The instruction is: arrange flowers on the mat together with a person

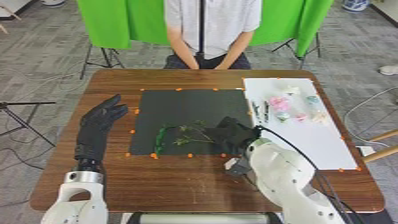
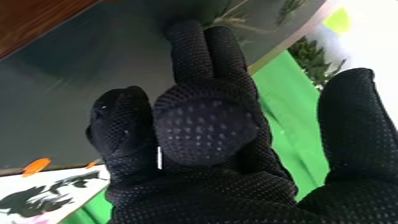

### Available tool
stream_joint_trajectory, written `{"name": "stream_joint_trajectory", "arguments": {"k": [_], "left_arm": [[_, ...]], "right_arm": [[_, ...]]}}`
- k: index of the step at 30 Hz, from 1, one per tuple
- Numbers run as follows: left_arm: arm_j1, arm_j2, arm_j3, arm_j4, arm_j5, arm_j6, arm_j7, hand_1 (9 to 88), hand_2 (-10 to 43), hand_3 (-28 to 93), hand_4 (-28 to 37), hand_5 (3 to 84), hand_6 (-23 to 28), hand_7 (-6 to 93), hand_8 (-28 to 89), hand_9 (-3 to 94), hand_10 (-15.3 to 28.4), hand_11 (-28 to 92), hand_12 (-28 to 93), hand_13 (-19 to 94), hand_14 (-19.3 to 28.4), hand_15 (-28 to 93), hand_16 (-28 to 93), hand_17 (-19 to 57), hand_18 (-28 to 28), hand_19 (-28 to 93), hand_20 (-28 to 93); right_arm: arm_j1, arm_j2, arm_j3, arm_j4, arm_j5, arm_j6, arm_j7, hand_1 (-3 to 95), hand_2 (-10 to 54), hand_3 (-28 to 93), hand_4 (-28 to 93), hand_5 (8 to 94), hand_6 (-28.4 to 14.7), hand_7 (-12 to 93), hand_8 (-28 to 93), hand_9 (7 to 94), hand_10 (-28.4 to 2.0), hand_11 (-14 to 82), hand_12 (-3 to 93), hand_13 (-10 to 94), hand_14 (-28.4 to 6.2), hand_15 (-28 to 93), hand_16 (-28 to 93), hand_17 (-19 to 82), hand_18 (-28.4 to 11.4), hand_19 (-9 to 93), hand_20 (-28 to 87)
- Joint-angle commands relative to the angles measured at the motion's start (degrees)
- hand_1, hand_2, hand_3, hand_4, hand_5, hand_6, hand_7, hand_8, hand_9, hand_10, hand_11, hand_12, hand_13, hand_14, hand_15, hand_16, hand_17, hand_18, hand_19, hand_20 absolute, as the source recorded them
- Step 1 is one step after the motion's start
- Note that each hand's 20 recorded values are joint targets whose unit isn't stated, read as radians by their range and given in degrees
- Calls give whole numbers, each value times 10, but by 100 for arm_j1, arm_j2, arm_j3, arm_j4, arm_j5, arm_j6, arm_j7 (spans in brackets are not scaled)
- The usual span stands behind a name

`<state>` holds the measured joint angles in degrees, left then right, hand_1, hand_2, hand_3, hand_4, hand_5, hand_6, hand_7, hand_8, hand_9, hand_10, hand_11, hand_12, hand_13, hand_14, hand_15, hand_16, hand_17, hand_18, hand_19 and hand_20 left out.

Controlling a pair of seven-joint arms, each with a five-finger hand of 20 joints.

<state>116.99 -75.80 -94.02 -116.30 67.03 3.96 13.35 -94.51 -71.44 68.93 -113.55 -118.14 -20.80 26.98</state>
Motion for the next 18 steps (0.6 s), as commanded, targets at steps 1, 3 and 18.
{"name": "stream_joint_trajectory", "arguments": {"k": [1, 3, 18], "left_arm": [[49, -46, 4, 36, -19, -42, -42, 252, -79, 629, -238, 464, 42, 106, -58, 469, 148, 192, 128, 361, 177, 192, 8, 67, 123, 125, 163], [56, -40, 4, 30, -26, -27, -29, 252, -79, 629, -238, 464, 42, 106, -58, 469, 149, 192, 128, 361, 177, 192, 8, 67, 123, 125, 163], [67, -25, 13, 28, -30, -22, -15, 252, -79, 629, -238, 464, 42, 106, -58, 468, 149, 192, 128, 361, 178, 191, 8, 67, 123, 126, 162]], "right_arm": [[18, -81, -260, 1, 191, -366, 123, 248, 110, 498, -140, 694, -47, 98, -80, 728, -165, 91, 89, 937, -11, 627, 149, 605, -175, 932, 226], [62, -106, -311, 1, 269, -423, 170, 249, 110, 495, -139, 694, -47, 98, -80, 729, -165, 91, 89, 937, -11, 627, 149, 605, -175, 932, 226], [98, -209, -483, -49, 686, -425, 310, 254, 117, 484, -133, 703, -53, 94, -79, 739, -174, 92, 88, 937, -11, 632, 148, 608, -174, 932, 229]]}}
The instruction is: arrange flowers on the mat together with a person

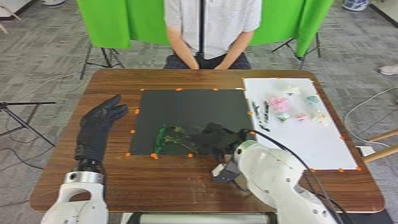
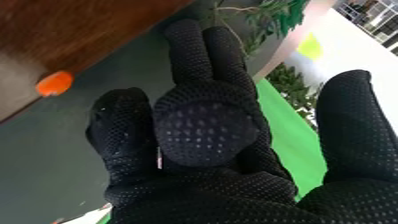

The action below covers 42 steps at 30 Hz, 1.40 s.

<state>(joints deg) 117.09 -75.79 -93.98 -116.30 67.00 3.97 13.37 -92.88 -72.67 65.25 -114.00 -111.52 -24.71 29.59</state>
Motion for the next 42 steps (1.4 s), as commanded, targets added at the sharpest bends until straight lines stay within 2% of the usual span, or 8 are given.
{"name": "stream_joint_trajectory", "arguments": {"k": [1, 16, 25, 28, 32, 36, 39, 42], "left_arm": [[48, -27, 9, 31, -32, -31, -19, 252, -79, 629, -238, 464, 42, 105, -58, 468, 149, 192, 128, 361, 178, 192, 8, 67, 123, 126, 162], [56, -24, 8, 29, -34, -37, -29, 253, -78, 628, -239, 465, 43, 105, -58, 468, 149, 192, 128, 362, 177, 192, 8, 67, 123, 127, 162], [53, -10, 8, 31, -42, -28, -30, 252, -79, 629, -238, 465, 43, 105, -57, 468, 149, 192, 128, 362, 177, 193, 8, 67, 123, 126, 162], [32, -20, 3, 33, -30, -57, -32, 251, -79, 630, -238, 465, 43, 104, -57, 468, 149, 192, 128, 362, 177, 193, 7, 67, 123, 126, 162], [61, -50, -7, 16, -17, -79, -18, 252, -79, 628, -238, 465, 42, 105, -57, 469, 149, 192, 129, 362, 177, 193, 8, 67, 123, 125, 162], [96, -71, 3, -11, 2, -102, 25, 251, -79, 630, -238, 465, 42, 106, -57, 471, 149, 194, 129, 361, 178, 192, 8, 67, 123, 126, 163], [124, -54, 22, -26, -4, -116, 21, 250, -78, 630, -239, 465, 41, 107, -57, 472, 149, 194, 129, 362, 178, 192, 8, 67, 123, 126, 163], [145, -38, 22, -34, -26, -117, 10, 245, -74, 630, -240, 466, 41, 108, -58, 472, 149, 195, 129, 363, 178, 191, 8, 67, 123, 126, 163]], "right_arm": [[-67, -93, -100, -7, 38, -39, 56, 253, 117, 485, -132, 704, -53, 94, -79, 739, -174, 92, 88, 937, -11, 632, 148, 608, -174, 932, 229], [-108, -200, 51, -104, 17, 37, -2, 255, 118, 484, -130, 706, -52, 94, -79, 742, -171, 92, 86, 937, -11, 630, 148, 610, -173, 932, 228], [-343, -182, 1117, -832, 439, 1006, -472, 256, 116, 491, -128, 720, -49, 104, -76, 772, -170, 103, 101, 937, -6, 640, 145, 614, -171, 932, 233], [-565, -179, 1679, -891, 1177, 1441, -1305, 255, 112, 501, -128, 721, -49, 107, -76, 775, -169, 103, 109, 937, -6, 640, 146, 611, -171, 932, 245], [-866, -196, 2340, -627, 2188, 1688, -2893, 239, 100, 554, -140, 694, -40, 116, -76, 744, -157, 98, 125, 898, -71, 340, 247, 487, -182, 744, 249], [-1298, -265, 2878, -475, 2971, 1765, -3807, 196, 80, 630, -154, 640, -30, 125, -81, 647, -158, 83, 115, 619, -150, 179, 218, 314, -166, 372, 311], [-1719, -372, 3150, -441, 3695, 2045, -4354, 148, 52, 693, -162, 555, -21, 112, -83, 529, -157, 62, 98, 430, -149, 121, 169, 229, -156, 170, 292], [-2087, -502, 3247, -447, 4601, 2477, -4740, 101, 42, 731, -173, 475, -9, 98, -84, 436, -144, 45, 88, 323, -135, 85, 130, 190, -149, 83, 261]]}}
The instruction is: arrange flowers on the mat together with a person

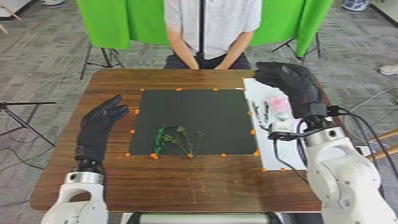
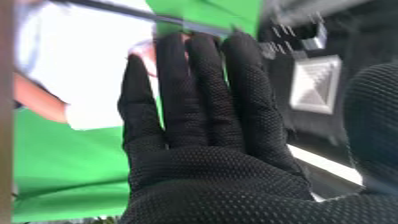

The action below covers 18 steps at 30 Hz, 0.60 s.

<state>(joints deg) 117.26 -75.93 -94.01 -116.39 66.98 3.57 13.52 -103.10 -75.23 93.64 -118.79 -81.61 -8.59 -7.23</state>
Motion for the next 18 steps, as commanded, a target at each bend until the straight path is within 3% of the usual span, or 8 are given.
{"name": "stream_joint_trajectory", "arguments": {"k": [1, 7, 18], "left_arm": [[142, -21, 21, -34, -28, -80, -10, 243, -72, 630, -240, 466, 41, 108, -58, 472, 149, 195, 128, 363, 179, 191, 8, 67, 123, 126, 162], [250, 34, -10, -102, -56, -43, -8, 237, -70, 637, -242, 467, 42, 107, -58, 473, 150, 195, 128, 364, 178, 191, 8, 68, 123, 126, 162], [295, 21, -18, -117, -68, -47, -8, 235, -69, 641, -246, 468, 42, 105, -58, 473, 150, 193, 128, 364, 178, 190, 8, 68, 123, 125, 163]], "right_arm": [[-1185, -303, 439, 21, 1825, 952, -1166, 83, 41, 741, -175, 443, -6, 91, -86, 412, -140, 39, 85, 301, -129, 75, 121, 181, -145, 65, 253], [-1806, -702, 737, -12, 2107, 801, -1402, 24, 27, 778, -191, 351, 11, 79, -88, 352, -122, 27, 75, 244, -104, 54, 80, 161, -134, 12, 232], [-2341, -935, 1159, -120, 2211, 492, -1453, 4, 13, 786, -199, 341, 11, 79, -86, 345, -120, 26, 73, 241, -93, 60, 59, 156, -132, 14, 230]]}}
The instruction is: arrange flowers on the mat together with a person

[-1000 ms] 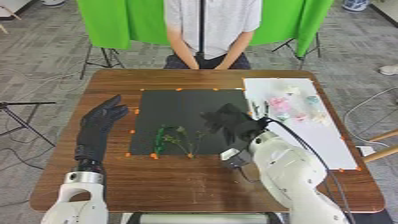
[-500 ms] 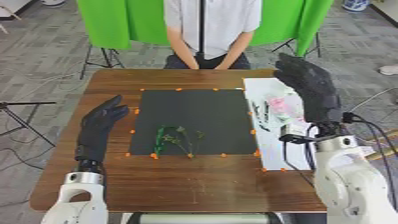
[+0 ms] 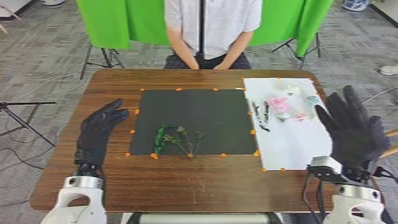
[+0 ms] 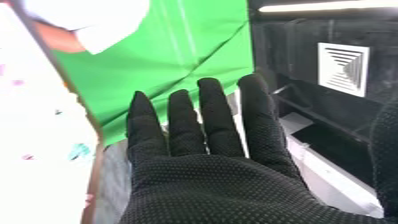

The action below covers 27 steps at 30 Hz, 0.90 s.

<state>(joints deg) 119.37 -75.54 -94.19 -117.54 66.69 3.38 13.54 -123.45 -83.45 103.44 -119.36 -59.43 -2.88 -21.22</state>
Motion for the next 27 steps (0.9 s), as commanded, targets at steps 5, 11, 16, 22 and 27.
{"name": "stream_joint_trajectory", "arguments": {"k": [5, 11, 16, 22, 27], "left_arm": [[97, -17, 4, -7, -39, -31, 37, 236, -68, 639, -245, 469, 43, 105, -58, 474, 150, 193, 129, 363, 178, 189, 8, 68, 123, 125, 163], [109, -4, -12, -6, -57, -19, 51, 235, -67, 638, -246, 468, 42, 106, -58, 474, 150, 193, 129, 363, 179, 190, 8, 69, 122, 124, 163], [100, -56, -22, 3, -24, -60, 31, 236, -67, 639, -246, 468, 42, 106, -58, 474, 150, 193, 128, 364, 179, 191, 8, 69, 122, 124, 163], [87, -54, -19, 9, -11, -54, 30, 236, -67, 639, -248, 469, 42, 106, -58, 474, 150, 193, 128, 364, 179, 191, 8, 69, 122, 124, 163], [103, -58, -16, 5, -25, -47, 17, 236, -67, 639, -249, 469, 42, 107, -59, 474, 150, 193, 128, 364, 178, 190, 7, 69, 122, 124, 163]], "right_arm": [[-319, -132, 259, -57, -12, -164, -7, 6, -6, 783, -203, 343, 9, 82, -88, 347, -121, 27, 74, 241, -91, 66, 51, 154, -133, 22, 227], [-345, -137, 245, -81, -187, -116, 88, 53, -66, 642, -279, 328, 10, 86, -90, 343, -119, 25, 76, 234, -88, 75, 32, 152, -132, 27, 220], [-239, -60, 152, -56, -355, 15, 163, 247, -27, -5, -100, 330, 8, 107, -97, 350, -108, 28, 79, 234, -78, 87, 14, 154, -128, 32, 220], [-189, -22, 70, -53, -325, 170, 182, 242, -17, -44, -72, 342, 6, 118, -102, 355, -106, 29, 80, 237, -74, 91, 8, 155, -125, 36, 221], [-174, -4, -5, -48, -294, 300, 181, 187, -62, 333, -226, 350, 4, 118, -102, 359, -109, 30, 80, 240, -78, 97, 6, 155, -125, 38, 223]]}}
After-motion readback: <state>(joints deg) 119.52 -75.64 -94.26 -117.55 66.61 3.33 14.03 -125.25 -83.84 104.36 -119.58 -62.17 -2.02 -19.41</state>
